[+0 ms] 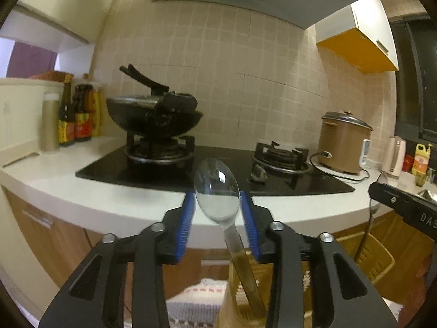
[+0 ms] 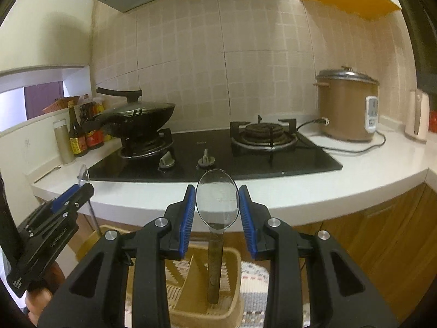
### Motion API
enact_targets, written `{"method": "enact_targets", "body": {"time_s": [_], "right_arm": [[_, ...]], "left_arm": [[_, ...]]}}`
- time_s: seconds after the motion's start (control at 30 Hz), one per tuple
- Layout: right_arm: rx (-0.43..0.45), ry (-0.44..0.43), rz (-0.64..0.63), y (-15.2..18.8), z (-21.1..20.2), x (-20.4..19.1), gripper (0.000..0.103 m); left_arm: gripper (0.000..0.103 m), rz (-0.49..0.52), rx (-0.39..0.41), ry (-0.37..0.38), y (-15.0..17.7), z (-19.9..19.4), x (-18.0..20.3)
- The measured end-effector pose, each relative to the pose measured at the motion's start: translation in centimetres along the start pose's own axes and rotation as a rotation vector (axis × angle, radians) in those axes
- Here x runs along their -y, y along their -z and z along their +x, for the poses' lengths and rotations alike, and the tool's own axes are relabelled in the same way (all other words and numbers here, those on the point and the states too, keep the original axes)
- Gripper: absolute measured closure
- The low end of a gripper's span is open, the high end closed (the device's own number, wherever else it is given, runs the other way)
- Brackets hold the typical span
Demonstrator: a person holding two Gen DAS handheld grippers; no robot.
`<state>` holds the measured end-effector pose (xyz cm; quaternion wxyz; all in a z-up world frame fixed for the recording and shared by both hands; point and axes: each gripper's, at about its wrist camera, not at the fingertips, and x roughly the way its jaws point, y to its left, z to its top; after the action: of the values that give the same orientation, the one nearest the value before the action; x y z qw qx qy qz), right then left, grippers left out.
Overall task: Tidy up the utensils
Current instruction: 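Open both tools to drop the clear spoons into the caddy, then grasp a wooden chopstick with the left tool while the right tool grasps a clear spoon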
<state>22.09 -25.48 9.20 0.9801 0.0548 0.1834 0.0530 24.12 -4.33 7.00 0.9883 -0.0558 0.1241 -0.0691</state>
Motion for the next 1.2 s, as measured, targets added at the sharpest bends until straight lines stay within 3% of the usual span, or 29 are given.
{"method": "enact_targets", "body": {"time_s": [0.1, 0.13, 0.17, 0.2, 0.5, 0.67, 0.83, 0.93, 1.03, 1.1, 1.2], "right_arm": [[-0.013, 0.005, 0.009, 0.2, -0.6, 0.0, 0.07], [-0.025, -0.003, 0.016, 0.3, -0.9, 0.1, 0.064], [-0.033, -0.013, 0.025, 0.3, -1.1, 0.1, 0.048], [-0.031, -0.022, 0.037, 0.4, -1.7, 0.2, 0.046], [-0.118, -0.003, 0.05, 0.3, -6.2, -0.6, 0.046], [-0.24, -0.013, 0.03, 1.3, -7.9, -1.3, 0.046], [-0.434, -0.038, 0.027, 4.1, -6.9, -1.7, 0.046], [-0.556, -0.048, 0.036, 6.3, -5.1, -1.7, 0.047], [-0.65, -0.089, 0.081, 8.1, -3.3, -1.5, 0.047], [-0.7, -0.13, 0.121, 9.0, -2.0, -1.6, 0.047], [-0.756, -0.168, 0.151, 10.0, 0.3, -2.5, 0.047]], "left_arm": [[0.059, -0.01, -0.017, 0.015, -0.1, -0.9, -0.4], [0.059, -0.016, -0.028, 0.024, -0.2, -1.2, -0.5], [0.059, -0.027, -0.04, 0.036, -0.3, -1.6, -0.7], [0.059, -0.036, -0.055, 0.05, -0.4, -2.0, -1.0], [0.059, -0.065, -0.199, 0.099, -1.3, -6.5, -2.4], [0.059, -0.089, -0.355, 0.133, -0.6, -8.2, -3.6], [0.059, -0.097, -0.589, 0.178, 3.1, -7.6, -3.9], [0.059, -0.038, -0.721, 0.169, 6.8, -6.5, -3.4], [0.059, 0.01, -0.814, 0.166, 10.0, -5.6, -2.7], [0.061, 0.061, -0.833, 0.126, 11.6, -5.3, -2.1], [0.07, 0.093, -0.862, 0.103, 13.5, -4.6, -1.9]]}}
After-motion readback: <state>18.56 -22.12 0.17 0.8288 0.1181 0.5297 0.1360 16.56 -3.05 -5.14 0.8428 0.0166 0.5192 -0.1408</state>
